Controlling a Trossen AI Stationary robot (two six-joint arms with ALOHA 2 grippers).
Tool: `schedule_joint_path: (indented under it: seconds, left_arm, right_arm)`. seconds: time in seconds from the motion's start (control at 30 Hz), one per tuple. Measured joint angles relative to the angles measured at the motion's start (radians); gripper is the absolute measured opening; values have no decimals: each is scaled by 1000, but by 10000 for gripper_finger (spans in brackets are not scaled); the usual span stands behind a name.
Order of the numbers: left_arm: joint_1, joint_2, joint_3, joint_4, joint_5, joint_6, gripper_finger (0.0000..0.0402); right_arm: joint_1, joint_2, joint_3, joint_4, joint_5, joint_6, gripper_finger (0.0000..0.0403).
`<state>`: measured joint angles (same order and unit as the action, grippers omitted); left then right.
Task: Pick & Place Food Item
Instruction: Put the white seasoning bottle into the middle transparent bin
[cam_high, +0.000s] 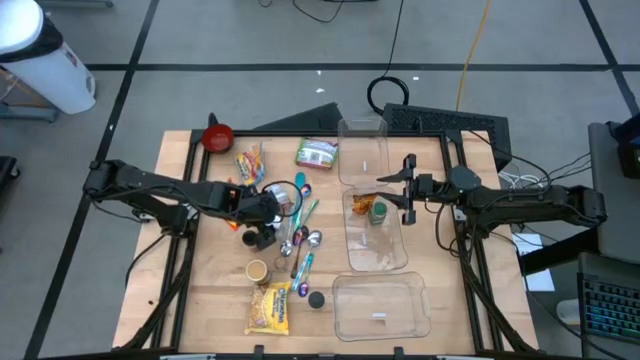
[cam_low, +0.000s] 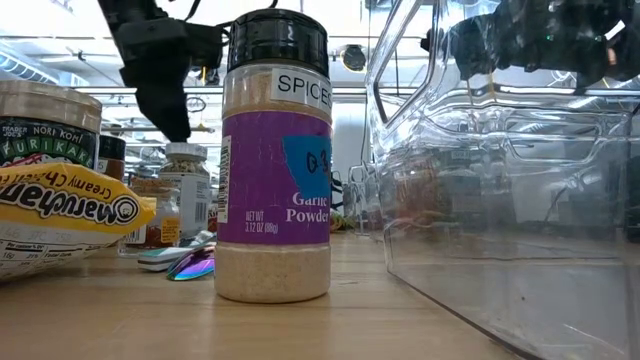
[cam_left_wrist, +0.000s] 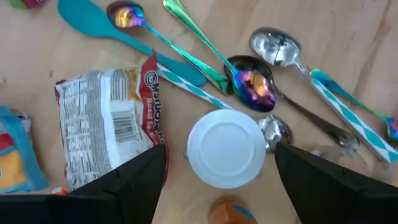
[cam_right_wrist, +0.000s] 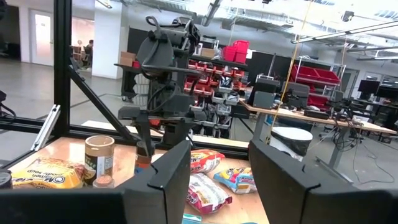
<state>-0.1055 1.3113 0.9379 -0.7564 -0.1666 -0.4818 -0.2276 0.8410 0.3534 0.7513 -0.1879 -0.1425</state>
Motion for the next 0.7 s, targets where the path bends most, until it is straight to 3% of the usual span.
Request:
schedule_joint_path:
  seconds: [0.43, 0.7]
  left_arm:
    - [-6, 104, 0, 10, -17, 81, 293]
    - [-7, 124, 0, 71, -18, 181, 242]
  right_arm:
    - [0, 0, 0, -1, -1, 0, 155]
    - [0, 0, 0, -2, -1, 0, 155]
